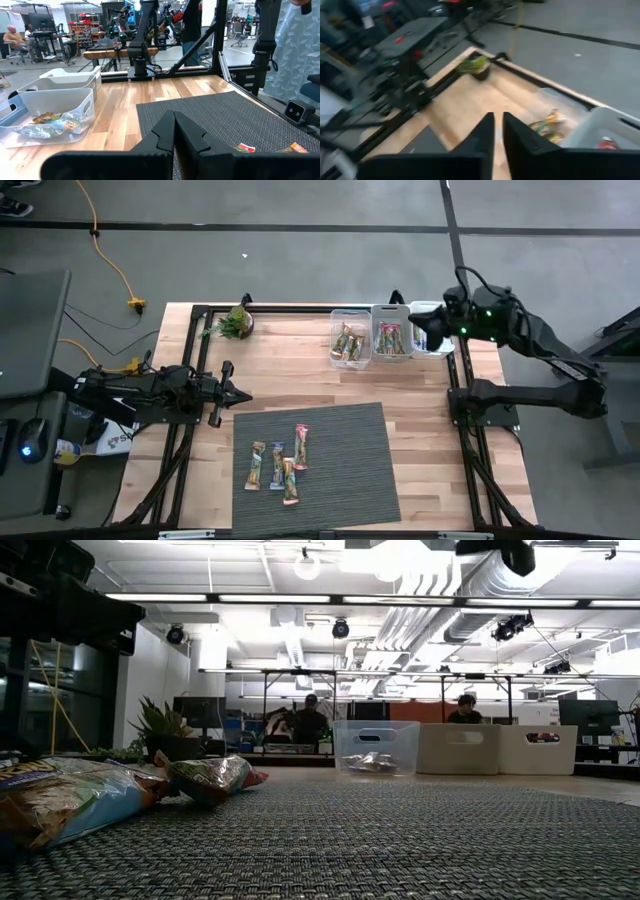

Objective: Pick and place Granola Bars by type
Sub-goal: Put the yellow granola bar into the transparent bin

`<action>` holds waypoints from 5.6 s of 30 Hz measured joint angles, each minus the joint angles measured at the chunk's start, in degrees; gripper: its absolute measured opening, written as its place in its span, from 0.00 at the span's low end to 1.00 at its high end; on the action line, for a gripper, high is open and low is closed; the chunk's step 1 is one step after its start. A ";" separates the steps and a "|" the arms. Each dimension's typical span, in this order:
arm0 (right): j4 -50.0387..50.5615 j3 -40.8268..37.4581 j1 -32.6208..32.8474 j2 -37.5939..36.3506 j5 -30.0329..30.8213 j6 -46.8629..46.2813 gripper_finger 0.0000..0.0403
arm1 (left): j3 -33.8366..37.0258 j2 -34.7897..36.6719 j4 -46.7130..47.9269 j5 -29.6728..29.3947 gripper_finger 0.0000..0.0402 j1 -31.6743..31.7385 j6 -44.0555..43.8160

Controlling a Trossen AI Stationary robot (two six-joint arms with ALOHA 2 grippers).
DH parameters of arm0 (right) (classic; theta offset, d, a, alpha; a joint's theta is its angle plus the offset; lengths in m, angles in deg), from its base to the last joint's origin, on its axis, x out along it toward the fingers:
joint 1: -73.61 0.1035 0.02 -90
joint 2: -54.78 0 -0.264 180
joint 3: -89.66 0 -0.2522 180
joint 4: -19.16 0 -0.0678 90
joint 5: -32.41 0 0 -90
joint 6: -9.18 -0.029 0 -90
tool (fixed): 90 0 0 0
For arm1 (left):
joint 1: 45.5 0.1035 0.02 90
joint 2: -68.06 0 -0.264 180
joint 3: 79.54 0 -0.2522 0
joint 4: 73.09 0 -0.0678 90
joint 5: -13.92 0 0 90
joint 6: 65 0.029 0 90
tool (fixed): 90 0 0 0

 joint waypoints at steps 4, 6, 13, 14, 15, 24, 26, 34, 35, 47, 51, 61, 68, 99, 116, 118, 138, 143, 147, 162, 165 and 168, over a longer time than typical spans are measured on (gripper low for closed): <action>0.05 -0.02 7.45 -1.53 0.13 2.00 0.02 | 0.00 -0.02 0.00 0.00 0.00 0.00 0.00; 0.05 -0.03 11.35 -2.05 1.76 3.61 0.01 | 0.00 -0.01 0.00 -0.01 0.00 0.00 0.00; -4.65 -1.11 22.76 -4.51 15.18 6.43 0.00 | 0.00 -0.01 0.00 -0.01 0.00 0.02 0.00; -7.59 -2.59 23.99 -5.38 15.44 6.96 0.00 | 0.00 0.00 0.00 -0.01 0.00 0.02 0.00; -11.20 -4.72 25.00 -6.61 15.56 7.62 0.00 | 0.00 0.00 0.00 -0.02 0.00 0.02 0.00; -39.92 -30.59 28.20 -21.13 15.52 6.19 0.00 | 0.00 -0.01 0.00 -0.01 0.00 0.02 0.00; -46.31 -36.08 28.18 -24.69 15.55 6.29 0.00 | 0.00 -0.01 0.00 -0.02 0.00 0.02 0.00; -62.03 -51.64 28.16 -37.41 15.17 6.54 0.00 | 0.00 0.00 0.00 0.00 0.00 0.02 0.00; -63.76 -52.98 28.15 -38.70 15.03 6.83 0.00 | 0.00 0.00 0.00 -0.01 0.00 0.02 0.00; -66.63 -61.29 28.14 -46.09 10.60 8.99 0.00 | 0.00 0.00 0.00 0.00 0.00 0.02 0.00; -66.25 -61.96 28.14 -46.07 8.02 9.43 0.00 | 0.00 0.00 0.00 0.00 0.00 0.02 0.00; -55.49 -62.07 28.14 -46.07 5.13 8.89 0.00 | 0.00 0.00 0.00 0.00 0.00 0.02 0.00; -46.90 -62.07 28.14 -46.05 3.07 9.43 0.00 | 0.00 -0.02 0.00 0.00 0.00 0.02 0.00; -39.86 -64.23 27.95 -44.84 4.68 13.95 0.00 | 0.00 -0.02 0.00 0.00 0.00 0.02 0.00; -39.61 -64.25 27.96 -41.90 3.82 18.10 0.00 | 0.00 -0.02 0.00 -0.02 0.00 0.01 0.00; -39.64 -64.25 27.96 -41.90 3.82 18.08 0.00 | 0.00 -0.01 0.00 0.00 0.00 0.02 0.00; -39.68 -64.28 27.96 -41.90 3.87 17.99 0.00 | 0.00 0.00 -0.35 -3.92 0.00 0.02 0.02; -39.68 -64.30 27.96 -41.90 3.87 17.97 0.00 | 0.00 0.00 -0.37 -2.34 0.00 0.02 -6.47; -39.69 -64.30 27.98 -41.90 3.87 17.97 0.00 | 0.00 -0.02 -0.41 -4.75 0.00 0.02 -7.39; -39.71 -64.30 27.97 -41.90 3.85 17.97 0.00 | -1.09 0.07 -0.66 -10.65 0.00 0.04 -23.57; -39.71 -64.30 27.96 -41.90 3.87 17.97 0.00 | -1.30 0.09 -0.83 -10.62 0.00 0.04 -30.20; -39.71 -64.30 27.97 -41.90 3.87 17.97 0.00 | -3.39 0.06 -0.44 -10.62 0.00 0.04 -36.08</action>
